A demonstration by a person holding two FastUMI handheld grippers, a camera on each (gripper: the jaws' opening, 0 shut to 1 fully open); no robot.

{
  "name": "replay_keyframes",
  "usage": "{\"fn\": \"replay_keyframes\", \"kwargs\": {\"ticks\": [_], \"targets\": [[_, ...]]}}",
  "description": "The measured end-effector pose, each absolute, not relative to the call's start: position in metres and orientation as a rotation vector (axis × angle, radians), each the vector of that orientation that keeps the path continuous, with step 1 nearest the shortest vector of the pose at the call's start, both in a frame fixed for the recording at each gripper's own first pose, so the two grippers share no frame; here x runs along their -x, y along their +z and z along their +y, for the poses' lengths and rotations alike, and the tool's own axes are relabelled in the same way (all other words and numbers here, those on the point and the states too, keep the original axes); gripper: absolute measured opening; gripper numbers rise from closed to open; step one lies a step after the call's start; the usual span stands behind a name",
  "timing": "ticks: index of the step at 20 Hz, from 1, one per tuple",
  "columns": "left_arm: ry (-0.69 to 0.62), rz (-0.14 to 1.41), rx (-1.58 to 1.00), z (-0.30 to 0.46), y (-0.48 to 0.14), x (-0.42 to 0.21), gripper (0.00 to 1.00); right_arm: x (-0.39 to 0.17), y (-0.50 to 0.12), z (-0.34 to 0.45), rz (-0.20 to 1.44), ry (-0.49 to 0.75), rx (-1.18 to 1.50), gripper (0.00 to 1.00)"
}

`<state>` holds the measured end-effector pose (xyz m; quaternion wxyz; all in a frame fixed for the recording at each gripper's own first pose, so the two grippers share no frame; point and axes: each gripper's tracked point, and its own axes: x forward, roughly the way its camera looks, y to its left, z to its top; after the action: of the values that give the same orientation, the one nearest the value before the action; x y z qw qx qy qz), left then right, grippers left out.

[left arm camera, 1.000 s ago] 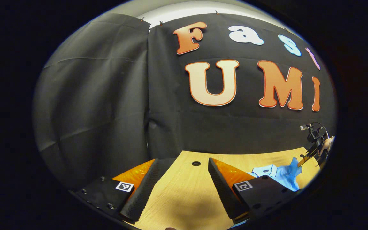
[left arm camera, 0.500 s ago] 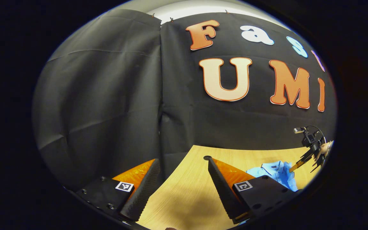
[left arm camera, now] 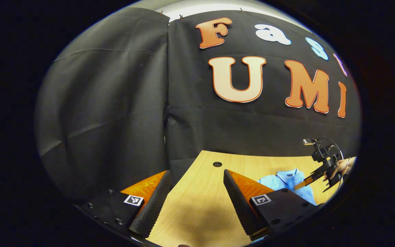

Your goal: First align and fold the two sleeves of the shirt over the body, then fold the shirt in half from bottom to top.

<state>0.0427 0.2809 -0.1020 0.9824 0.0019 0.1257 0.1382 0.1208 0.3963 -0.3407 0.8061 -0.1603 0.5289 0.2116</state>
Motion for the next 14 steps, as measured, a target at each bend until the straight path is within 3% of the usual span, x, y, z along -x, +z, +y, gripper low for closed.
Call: {"fn": "replay_keyframes", "kwargs": {"ticks": [1,3,4,5,7,14], "targets": [[0.269,0.256,-0.003,0.277,-0.102,-0.046,0.98,-0.118,-0.34,0.398,1.128,0.459,0.335,0.29],[0.25,0.261,-0.001,0.268,-0.103,-0.054,0.98,-0.115,-0.335,0.398,1.109,0.467,0.327,0.5],[0.239,0.264,0.0,0.262,-0.104,-0.059,0.98,-0.116,-0.33,0.396,1.098,0.464,0.317,0.54],[0.228,0.27,0.002,0.256,-0.104,-0.064,0.98,-0.116,-0.325,0.394,1.085,0.457,0.3,0.81],[0.204,0.285,0.009,0.243,-0.109,-0.076,0.98,-0.122,-0.312,0.383,1.048,0.437,0.282,0.99],[0.125,0.427,0.058,0.196,-0.148,-0.126,0.99,-0.145,-0.238,0.326,0.825,0.343,0.273,0.99]]}}
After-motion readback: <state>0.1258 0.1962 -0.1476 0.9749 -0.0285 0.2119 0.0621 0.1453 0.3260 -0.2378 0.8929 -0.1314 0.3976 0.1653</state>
